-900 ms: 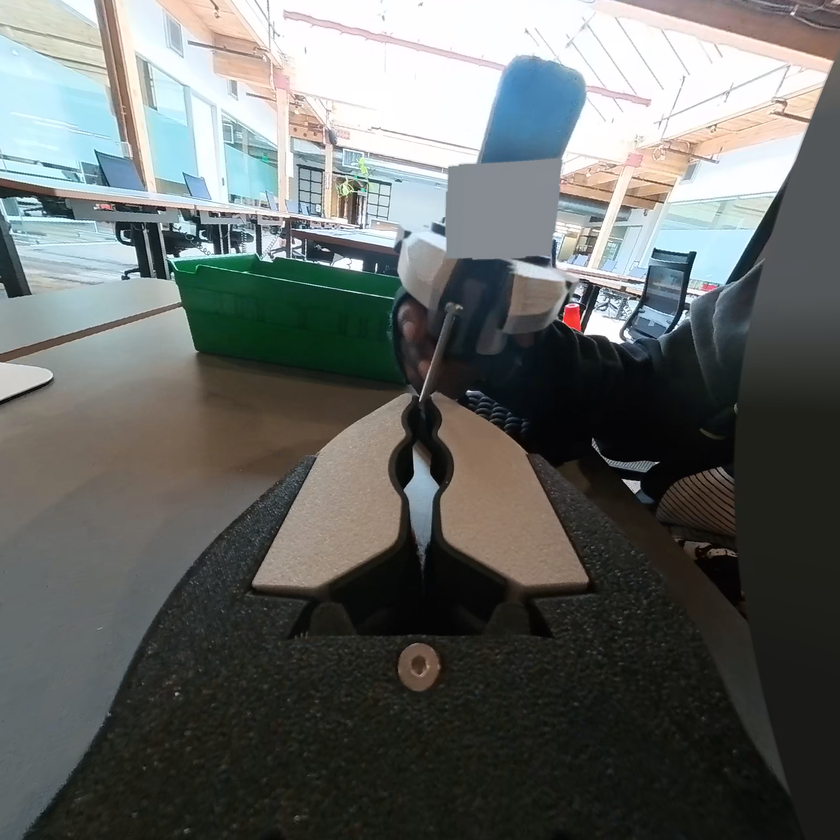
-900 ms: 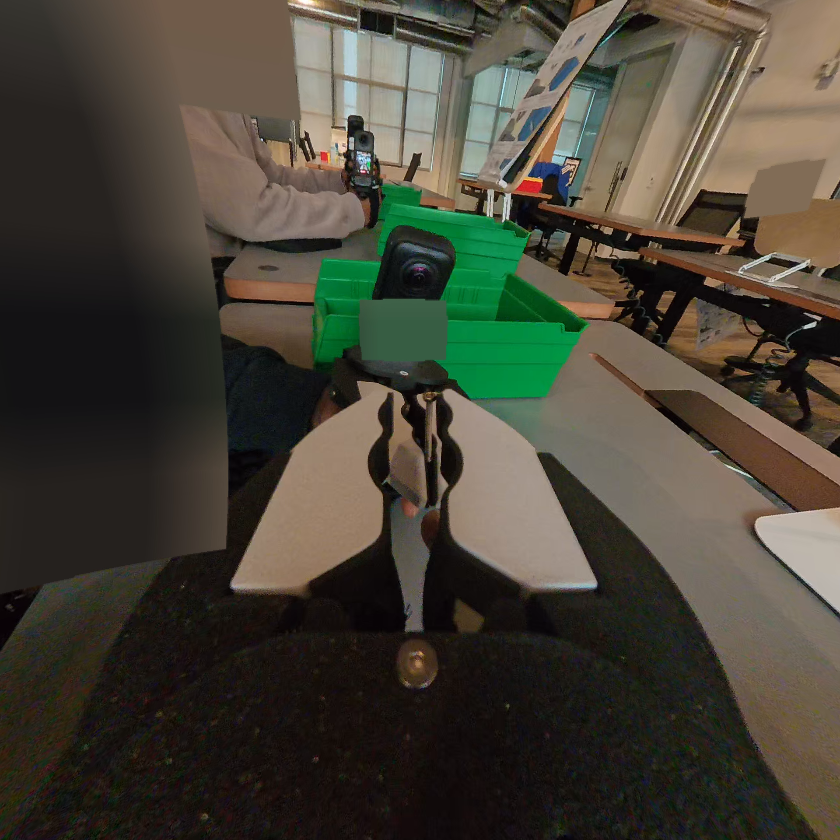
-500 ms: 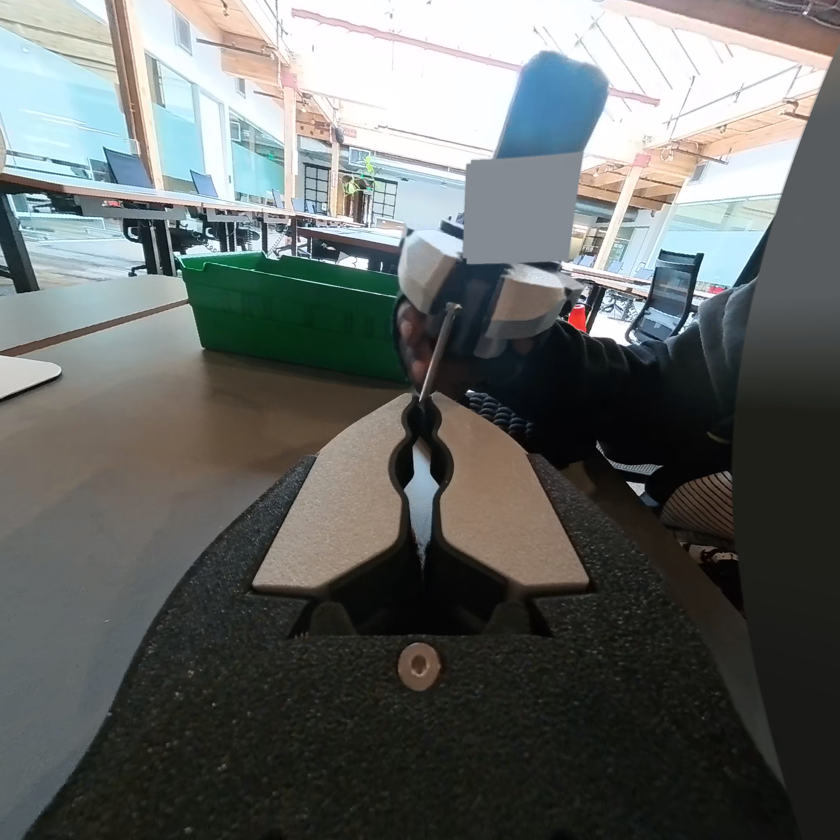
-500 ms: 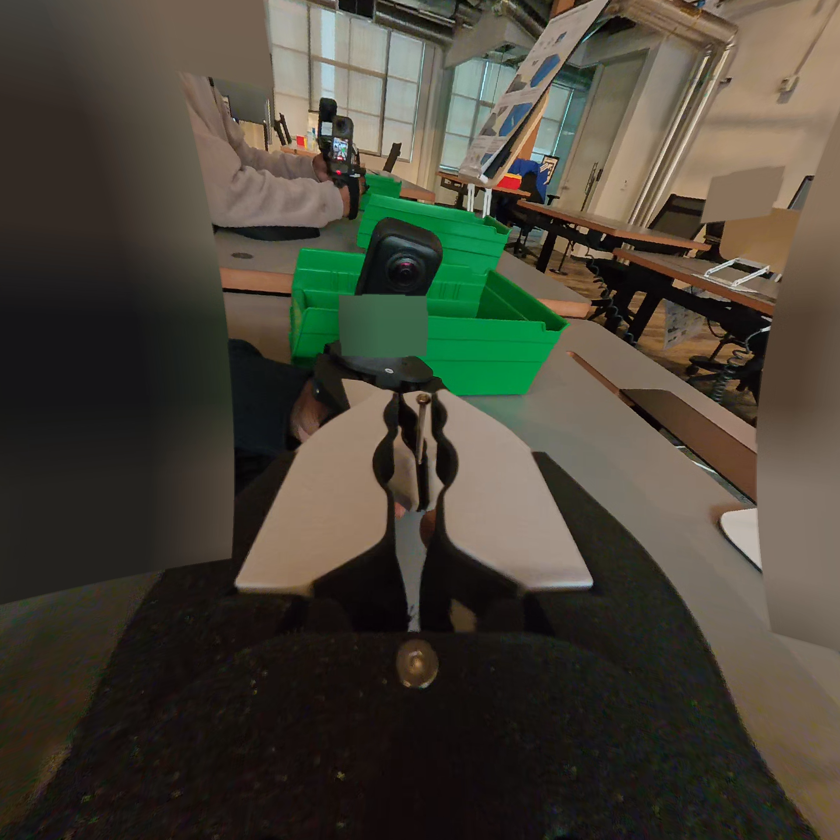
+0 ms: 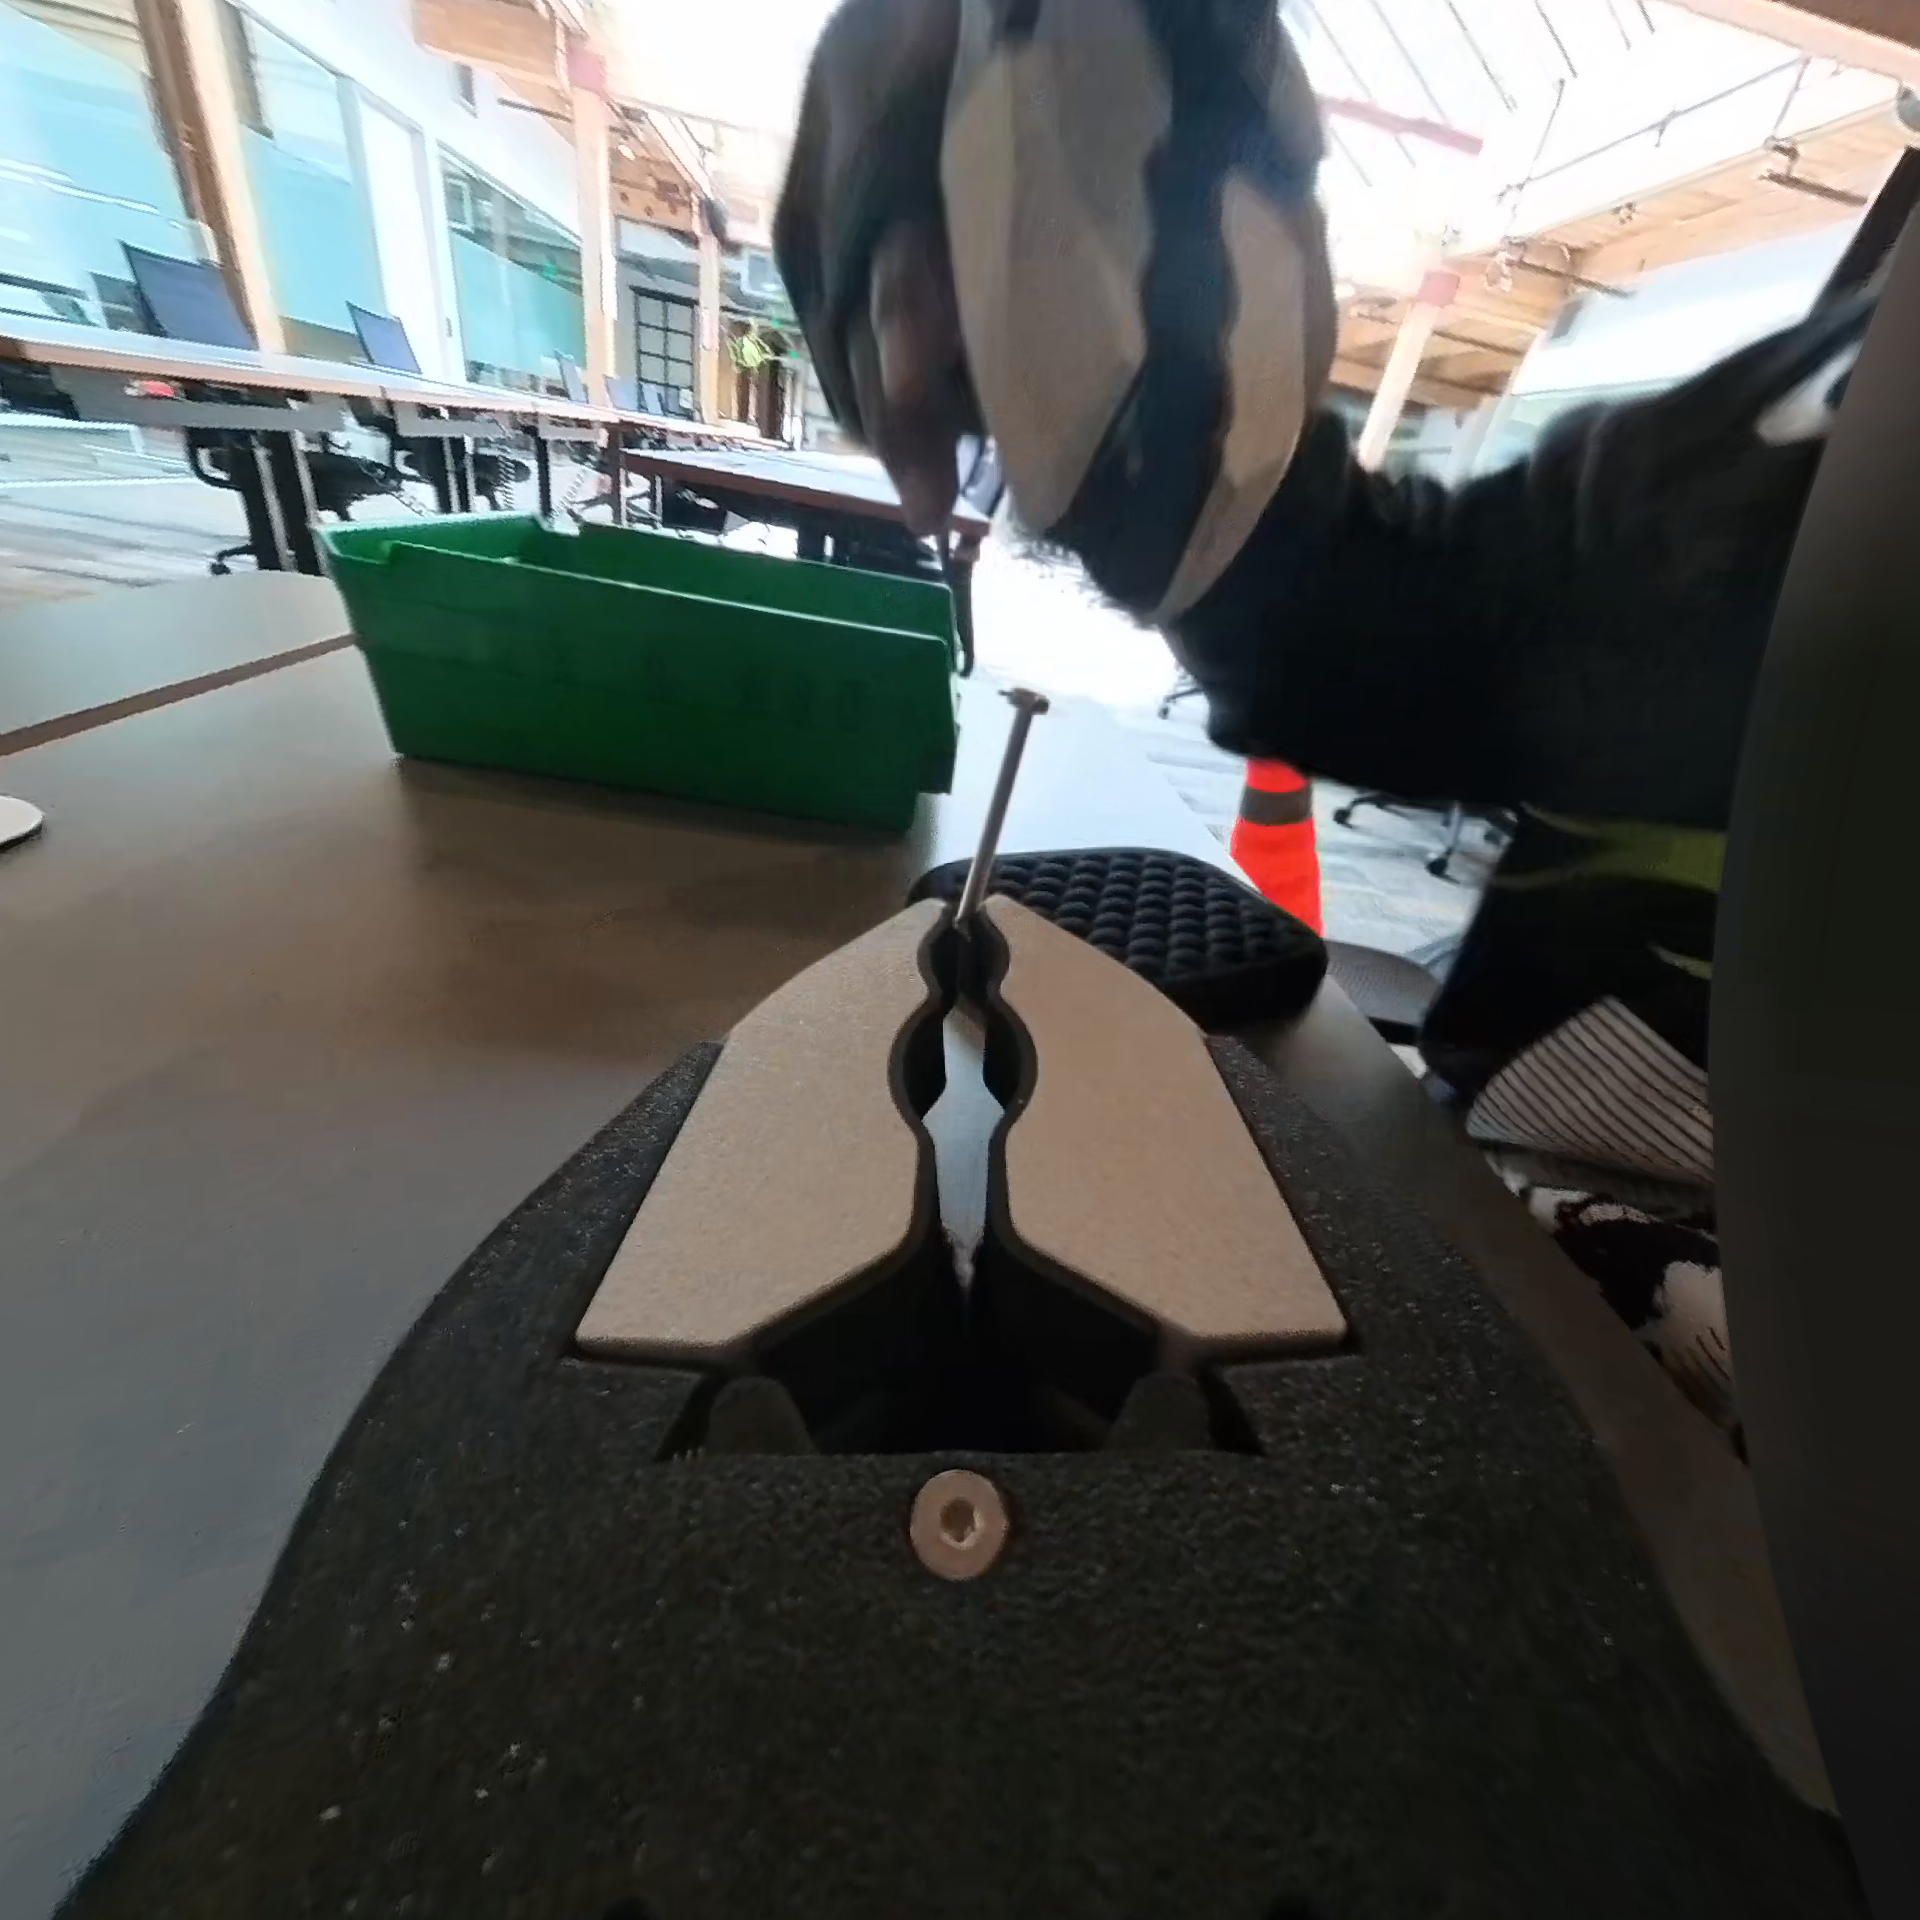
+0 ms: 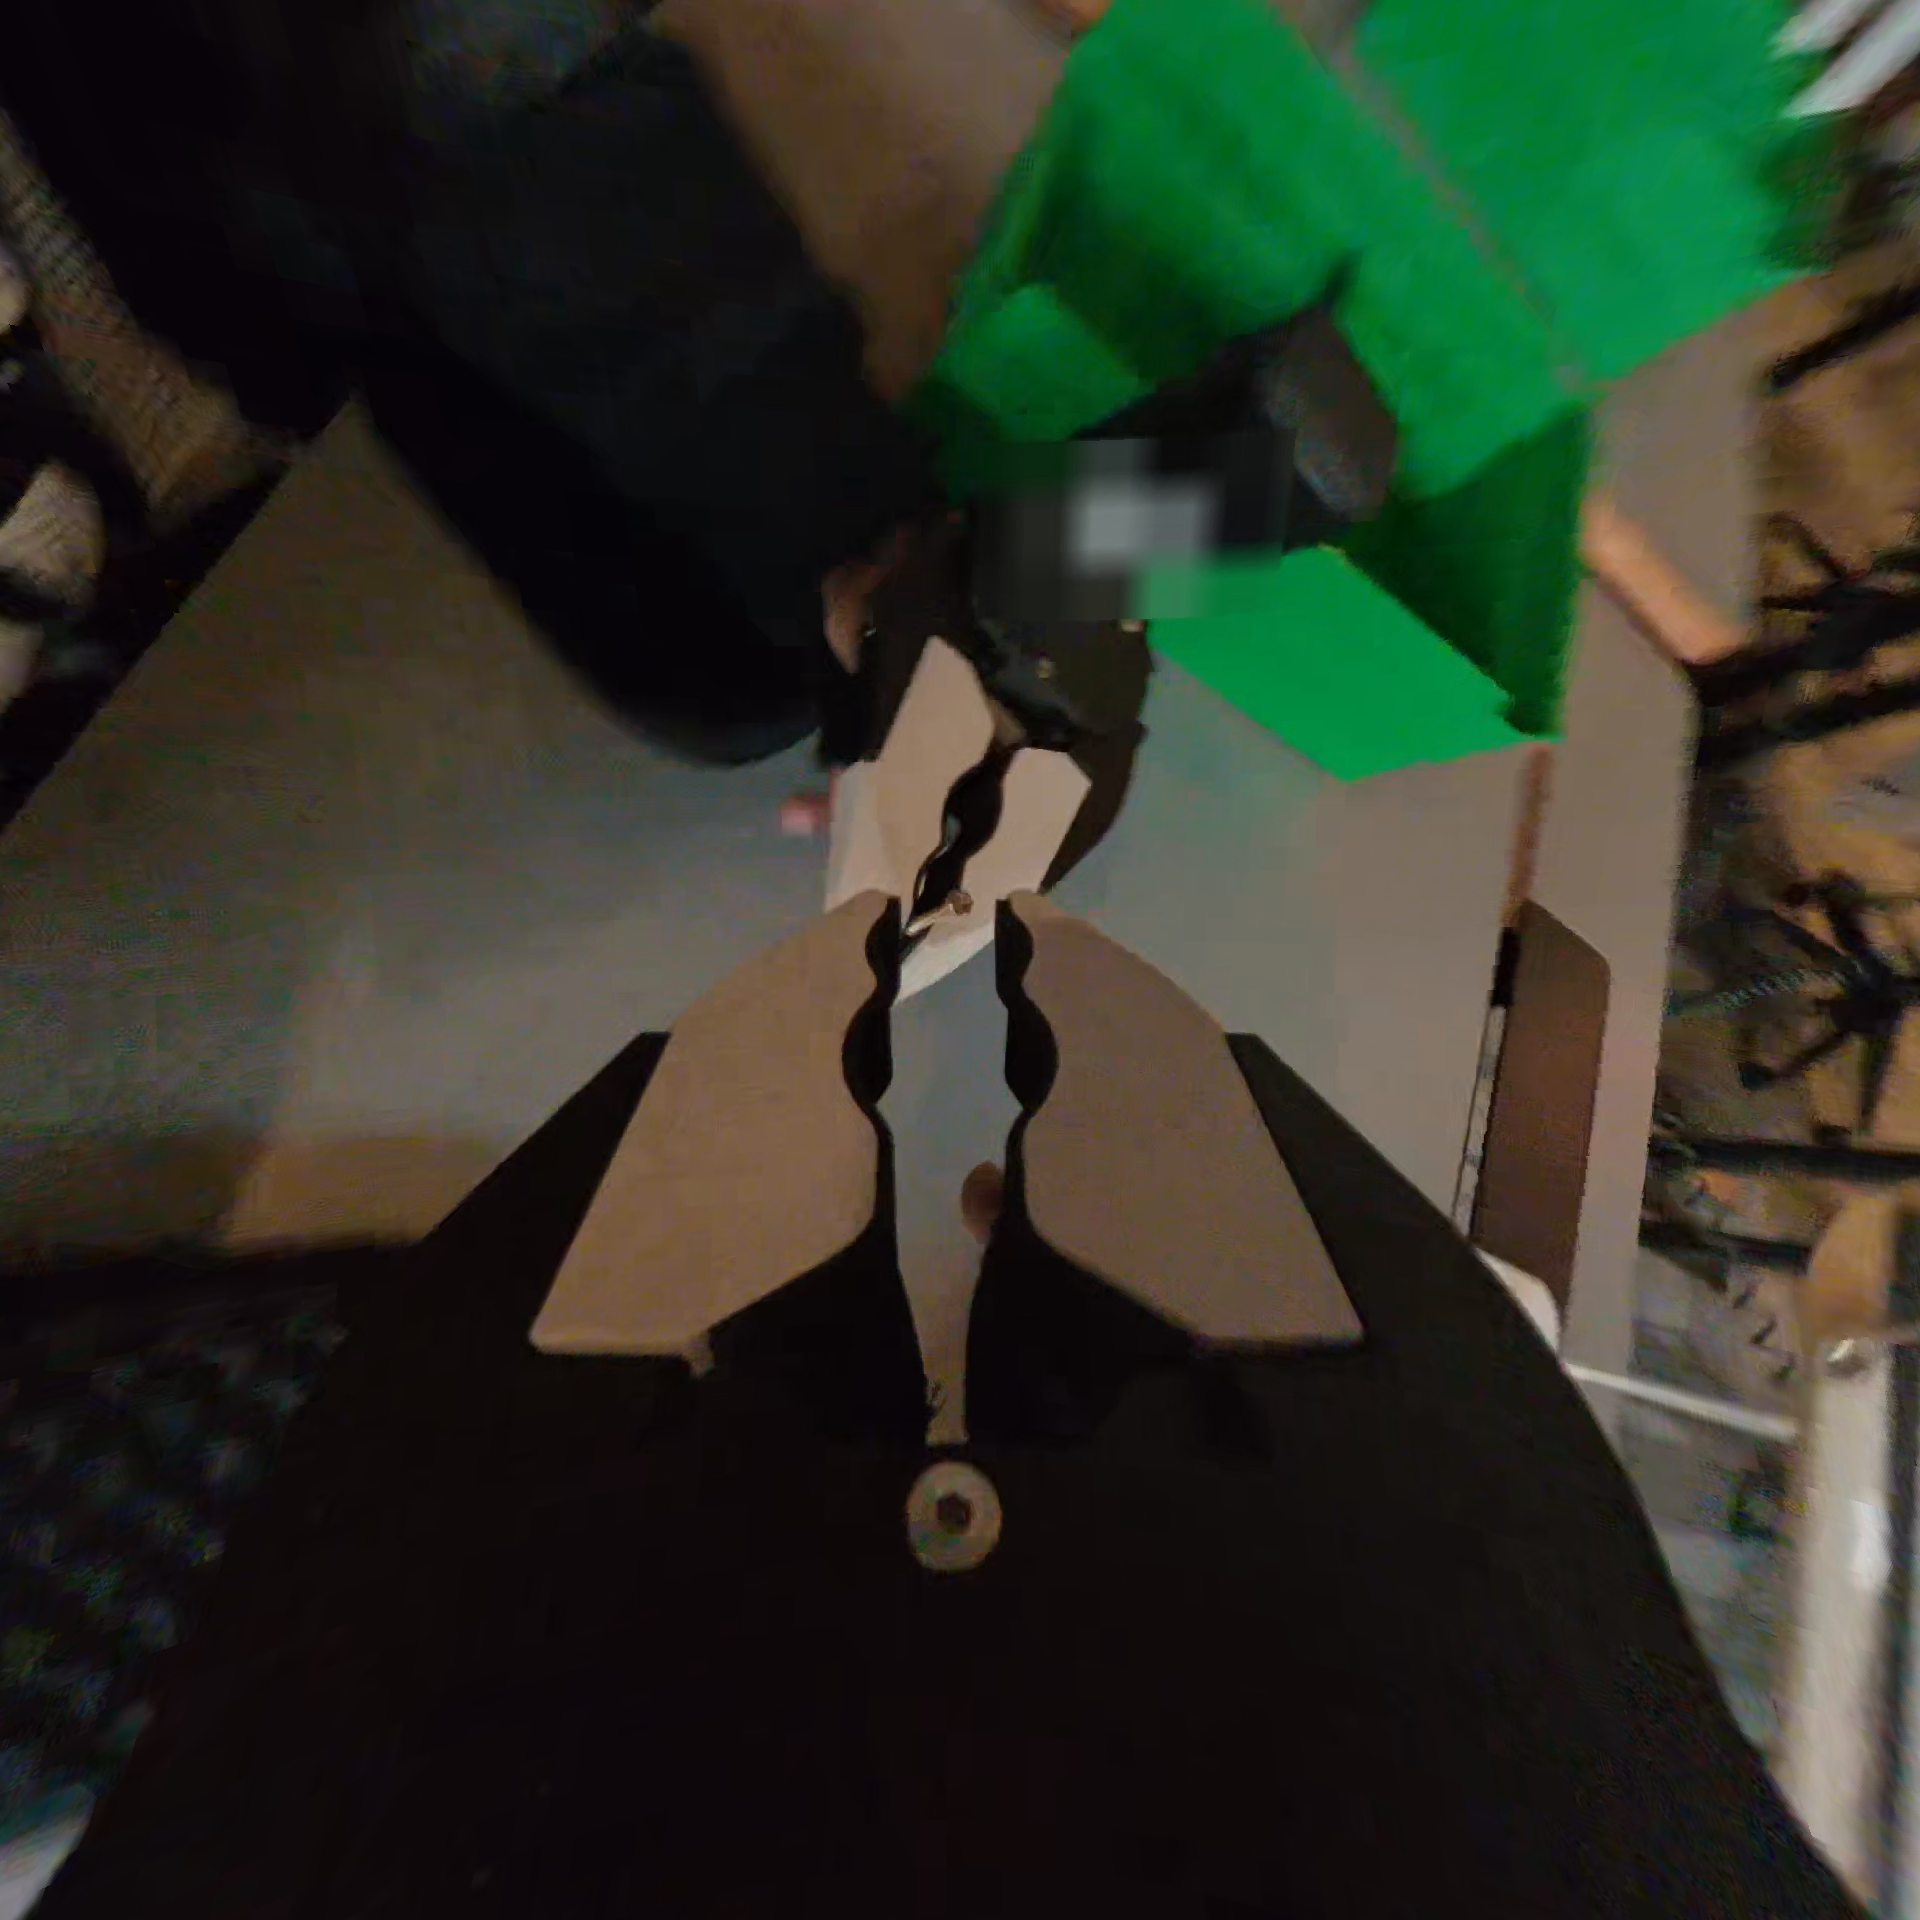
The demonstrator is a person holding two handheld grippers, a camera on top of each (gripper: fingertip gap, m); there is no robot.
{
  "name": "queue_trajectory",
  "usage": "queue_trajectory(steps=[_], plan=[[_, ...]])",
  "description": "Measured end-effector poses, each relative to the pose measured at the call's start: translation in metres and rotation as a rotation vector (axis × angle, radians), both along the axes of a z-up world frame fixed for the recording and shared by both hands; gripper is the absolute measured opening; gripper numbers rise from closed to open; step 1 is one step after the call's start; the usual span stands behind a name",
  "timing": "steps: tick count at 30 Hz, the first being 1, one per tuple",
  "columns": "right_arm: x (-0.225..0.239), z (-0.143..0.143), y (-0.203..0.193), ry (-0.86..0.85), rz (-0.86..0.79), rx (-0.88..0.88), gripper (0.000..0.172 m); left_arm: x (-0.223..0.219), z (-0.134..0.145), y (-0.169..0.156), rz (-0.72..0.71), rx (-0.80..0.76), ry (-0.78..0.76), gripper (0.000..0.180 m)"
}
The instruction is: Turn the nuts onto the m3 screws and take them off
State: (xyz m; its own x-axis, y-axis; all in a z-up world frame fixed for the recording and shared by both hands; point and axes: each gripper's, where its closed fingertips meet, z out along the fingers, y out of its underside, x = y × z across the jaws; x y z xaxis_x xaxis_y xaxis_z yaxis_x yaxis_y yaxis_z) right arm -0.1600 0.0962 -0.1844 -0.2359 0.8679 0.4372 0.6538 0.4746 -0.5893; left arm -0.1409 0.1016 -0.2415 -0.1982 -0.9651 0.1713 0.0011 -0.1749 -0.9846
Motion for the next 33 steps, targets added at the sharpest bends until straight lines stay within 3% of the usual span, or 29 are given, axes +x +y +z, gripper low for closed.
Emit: queue_trajectory(steps=[4,7,22,28,33], plan=[[0.001,-0.004,-0.007,-0.418,0.207,0.061,0.019,0.001,-0.002,-0.009,-0.065,-0.019,0.02,0.0],[0.001,-0.015,-0.01,-0.586,0.299,0.06,0.02,0.001,-0.003,-0.013,-0.095,-0.032,0.027,0.0],[-0.006,-0.027,-0.002,-0.678,0.343,0.072,0.005,0.0,-0.002,-0.014,-0.099,-0.031,0.024,0.0],[-0.007,-0.024,0.004,-0.607,0.079,-0.075,0.004,0.001,0.001,-0.004,-0.004,0.017,-0.003,0.0],[-0.003,-0.025,0.019,-0.522,-0.358,-0.211,0.004,0.001,0.0,0.014,0.164,0.09,0.013,0.001]])
